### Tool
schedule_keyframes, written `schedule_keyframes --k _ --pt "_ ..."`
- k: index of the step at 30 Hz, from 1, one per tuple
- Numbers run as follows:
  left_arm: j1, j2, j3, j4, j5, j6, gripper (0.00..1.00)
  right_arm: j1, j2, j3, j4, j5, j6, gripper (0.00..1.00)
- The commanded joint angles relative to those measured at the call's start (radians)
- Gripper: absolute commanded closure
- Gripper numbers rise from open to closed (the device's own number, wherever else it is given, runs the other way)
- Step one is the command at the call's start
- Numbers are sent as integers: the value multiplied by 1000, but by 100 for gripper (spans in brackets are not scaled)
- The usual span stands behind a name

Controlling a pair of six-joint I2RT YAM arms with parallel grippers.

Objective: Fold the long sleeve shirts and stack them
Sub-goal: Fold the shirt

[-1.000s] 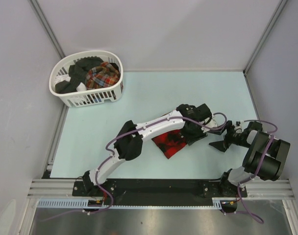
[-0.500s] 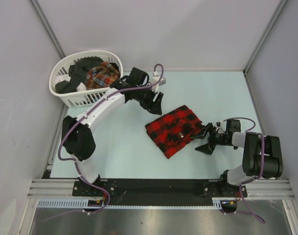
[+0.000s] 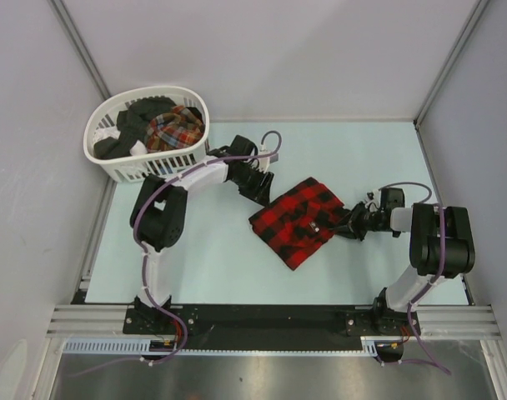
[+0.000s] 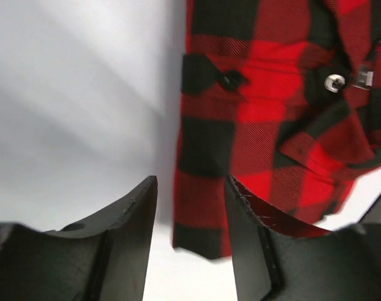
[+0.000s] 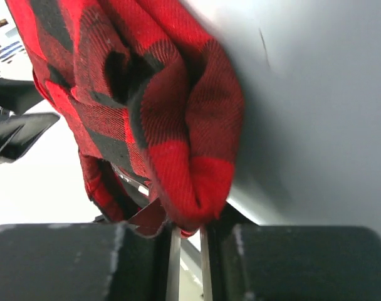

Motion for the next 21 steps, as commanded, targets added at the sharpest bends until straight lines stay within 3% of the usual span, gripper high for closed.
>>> schedule_keyframes --k 1,3,4,5,6,9,12,16,21 --pt "6 63 40 36 90 -34 54 4 55 116 -50 179 -136 89" --pt "3 68 7 39 187 -71 70 17 84 189 -91 195 -209 91" --pt "0 65 -49 51 226 -74 77 24 110 212 -100 213 -228 91" --pt "-17 38 -90 68 260 -96 91 31 124 232 -111 215 -246 91" --pt "-32 15 -194 113 312 -103 97 38 137 283 -123 215 -266 91" --pt "-139 -128 -436 279 410 -180 100 81 223 414 -197 161 -389 91" --pt "-269 -284 -563 426 434 -297 100 159 338 551 -360 44 -619 87" --pt "-288 -415 -645 424 496 -280 53 273 515 894 -654 -29 -900 87" --pt "33 -507 -625 180 498 -108 47 417 660 1176 -918 -52 -1194 89"
